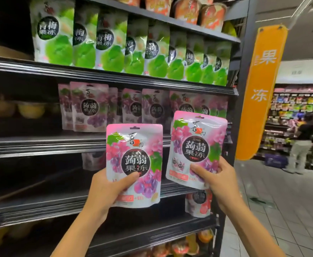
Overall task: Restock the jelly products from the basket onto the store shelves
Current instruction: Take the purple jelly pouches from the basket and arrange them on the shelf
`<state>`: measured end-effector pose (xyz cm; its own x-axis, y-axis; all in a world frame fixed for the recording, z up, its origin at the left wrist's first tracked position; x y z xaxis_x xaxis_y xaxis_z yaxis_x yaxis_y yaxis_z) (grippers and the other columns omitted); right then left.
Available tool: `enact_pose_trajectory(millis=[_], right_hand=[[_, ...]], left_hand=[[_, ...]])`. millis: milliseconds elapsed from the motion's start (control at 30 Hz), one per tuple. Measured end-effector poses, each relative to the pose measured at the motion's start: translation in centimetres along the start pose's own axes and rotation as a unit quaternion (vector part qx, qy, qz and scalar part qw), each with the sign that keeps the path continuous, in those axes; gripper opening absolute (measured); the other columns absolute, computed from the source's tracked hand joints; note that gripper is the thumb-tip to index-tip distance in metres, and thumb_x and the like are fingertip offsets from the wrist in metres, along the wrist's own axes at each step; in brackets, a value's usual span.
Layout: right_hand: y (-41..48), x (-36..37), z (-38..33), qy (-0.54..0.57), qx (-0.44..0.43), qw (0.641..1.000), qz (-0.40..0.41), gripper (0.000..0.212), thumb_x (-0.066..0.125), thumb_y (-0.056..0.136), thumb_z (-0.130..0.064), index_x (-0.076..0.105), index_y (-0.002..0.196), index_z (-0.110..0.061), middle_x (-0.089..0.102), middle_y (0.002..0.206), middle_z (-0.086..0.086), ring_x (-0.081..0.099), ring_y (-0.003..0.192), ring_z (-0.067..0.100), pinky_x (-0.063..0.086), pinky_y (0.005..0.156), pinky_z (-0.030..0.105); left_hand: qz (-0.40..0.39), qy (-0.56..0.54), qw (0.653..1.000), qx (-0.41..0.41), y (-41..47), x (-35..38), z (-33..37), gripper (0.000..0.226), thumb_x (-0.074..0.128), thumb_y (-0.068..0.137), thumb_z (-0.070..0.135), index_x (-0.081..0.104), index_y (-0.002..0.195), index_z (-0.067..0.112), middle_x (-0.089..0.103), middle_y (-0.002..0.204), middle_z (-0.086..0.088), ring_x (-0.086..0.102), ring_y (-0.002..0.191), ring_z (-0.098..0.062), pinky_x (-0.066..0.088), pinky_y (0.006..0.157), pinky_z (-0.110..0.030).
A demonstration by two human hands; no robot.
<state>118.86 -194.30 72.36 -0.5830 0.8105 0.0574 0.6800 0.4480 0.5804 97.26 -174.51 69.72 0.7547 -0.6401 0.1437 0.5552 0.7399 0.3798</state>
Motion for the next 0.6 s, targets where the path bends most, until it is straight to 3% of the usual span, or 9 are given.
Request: enact_pose_trajectory(millis=[67, 200, 367, 500, 600], right_hand=[[1.9, 0.1, 0.3, 0.003, -0.007, 1.0, -0.009, 0.048, 0.089, 0.064, -0.025, 0.068, 0.107, -0.026, 0.077, 0.1, -0.003, 0.074, 0.091, 0.018, 0.06, 0.077, 0.036], [6.1, 0.5, 0.8, 0.009, -0.02, 1.0, -0.008, 0.044, 0.089, 0.065, -0.022, 0.069, 0.104, -0.023, 0.077, 0.093, -0.006, 0.074, 0.085, 0.012, 0.058, 0.068, 0.019], [11.6, 1.5, 1.7, 0.025, -0.019, 0.999, -0.019, 0.041, 0.088, 0.068, -0.016, 0.069, 0.104, -0.016, 0.077, 0.093, -0.002, 0.074, 0.087, 0.015, 0.06, 0.077, 0.029], [14.7, 2.8, 2.0, -0.001, -0.033, 0.999, -0.037, 0.03, 0.088, 0.07, -0.023, 0.071, 0.094, -0.019, 0.076, 0.084, -0.015, 0.071, 0.076, -0.002, 0.049, 0.063, 0.005], [16.6, 3.8, 2.7, 0.01, -0.022, 0.999, -0.044, 0.032, 0.089, 0.069, -0.023, 0.072, 0.095, -0.012, 0.077, 0.082, -0.006, 0.074, 0.076, 0.008, 0.051, 0.061, 0.011]], left_hand=[[0.011, 0.002, 1.0, 0.008, 0.9, 0.6, 0.4, 0.046, 0.088, 0.055, 0.028, 0.074, 0.097, 0.017, 0.078, 0.087, -0.007, 0.076, 0.077, -0.025, 0.058, 0.055, -0.028], [0.024, 0.001, 1.0, 0.016, 3.0, 1.6, 0.9, 0.044, 0.088, 0.053, 0.03, 0.075, 0.093, 0.019, 0.078, 0.085, -0.008, 0.076, 0.075, -0.024, 0.058, 0.052, -0.028], [0.027, 0.008, 0.999, 0.02, 5.4, 2.6, 1.2, 0.034, 0.089, 0.054, 0.032, 0.076, 0.085, 0.028, 0.078, 0.085, -0.006, 0.076, 0.074, -0.023, 0.058, 0.052, -0.028], [0.04, 0.009, 0.999, 0.029, 7.0, 3.4, 1.1, 0.036, 0.088, 0.054, 0.03, 0.077, 0.087, 0.022, 0.078, 0.086, -0.006, 0.076, 0.075, -0.022, 0.057, 0.053, -0.025], [0.043, 0.007, 0.999, 0.03, 7.7, 4.0, 0.6, 0.034, 0.088, 0.054, 0.029, 0.077, 0.086, 0.023, 0.078, 0.086, -0.006, 0.076, 0.076, -0.022, 0.057, 0.053, -0.026]])
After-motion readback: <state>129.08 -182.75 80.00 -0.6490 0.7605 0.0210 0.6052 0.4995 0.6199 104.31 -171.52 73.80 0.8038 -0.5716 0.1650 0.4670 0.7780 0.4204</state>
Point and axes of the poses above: each hand's wrist, its own y-axis towards the middle knuckle, its own x-axis out of the palm, z = x × y, the point moved 4 cm from there along y, towards the middle knuckle
